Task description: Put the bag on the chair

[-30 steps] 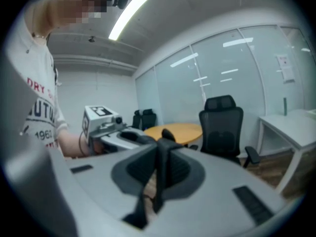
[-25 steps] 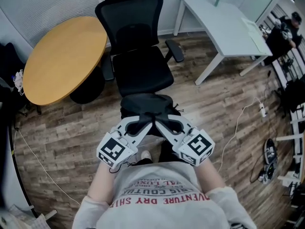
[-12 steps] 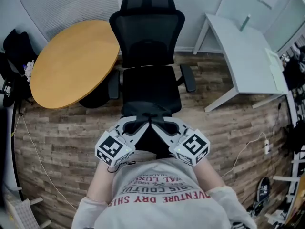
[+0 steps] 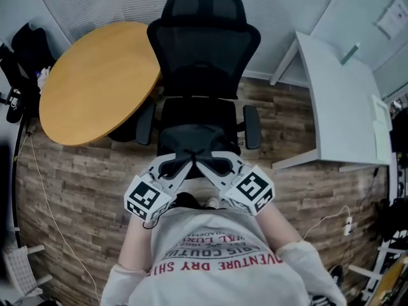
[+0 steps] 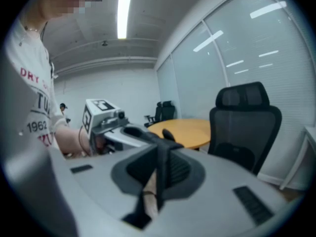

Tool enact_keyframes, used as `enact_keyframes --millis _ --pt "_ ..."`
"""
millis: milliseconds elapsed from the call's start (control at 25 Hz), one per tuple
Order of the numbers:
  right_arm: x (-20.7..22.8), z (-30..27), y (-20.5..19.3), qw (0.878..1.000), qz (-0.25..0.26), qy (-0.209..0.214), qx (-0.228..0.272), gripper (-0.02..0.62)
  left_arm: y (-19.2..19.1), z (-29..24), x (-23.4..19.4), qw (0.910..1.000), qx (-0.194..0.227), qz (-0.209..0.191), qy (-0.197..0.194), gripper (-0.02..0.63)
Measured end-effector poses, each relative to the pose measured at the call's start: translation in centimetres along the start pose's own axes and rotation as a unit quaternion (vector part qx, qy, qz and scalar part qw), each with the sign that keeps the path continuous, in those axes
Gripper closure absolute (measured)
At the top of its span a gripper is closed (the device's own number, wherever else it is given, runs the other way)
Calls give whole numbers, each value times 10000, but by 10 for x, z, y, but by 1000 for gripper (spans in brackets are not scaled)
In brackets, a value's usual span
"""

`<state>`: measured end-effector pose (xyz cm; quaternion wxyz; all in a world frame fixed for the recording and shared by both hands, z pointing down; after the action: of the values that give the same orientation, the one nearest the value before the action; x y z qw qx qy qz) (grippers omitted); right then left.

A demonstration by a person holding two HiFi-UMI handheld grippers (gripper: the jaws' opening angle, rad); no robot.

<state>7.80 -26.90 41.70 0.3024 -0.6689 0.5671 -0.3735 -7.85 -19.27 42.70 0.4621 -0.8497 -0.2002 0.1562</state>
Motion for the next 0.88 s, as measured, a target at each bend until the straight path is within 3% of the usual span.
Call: enact_keyframes --millis 160,440,880 --pt "49 -5 11 9999 -137 -97 -11 540 23 -33 -26 9997 -177 -153 69 545" --pt "124 -28 31 9987 -405 -293 -24 540 54 -85 -93 9989 -255 -263 -290 545" --pt "194 -82 51 9959 -702 -466 -320 540 59 -133 -180 9957 -476 -230 -766 545"
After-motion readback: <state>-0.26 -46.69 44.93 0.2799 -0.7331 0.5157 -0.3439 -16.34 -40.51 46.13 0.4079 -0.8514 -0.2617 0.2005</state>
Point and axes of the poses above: the fingertips, and each gripper's own axes: z backward along the fingers, x to its right, y out of its top, the point moved 10 cm from there along z, backward along the fingers, and after that the axes turned 15 degrees about -x, right-handed, at the moved point
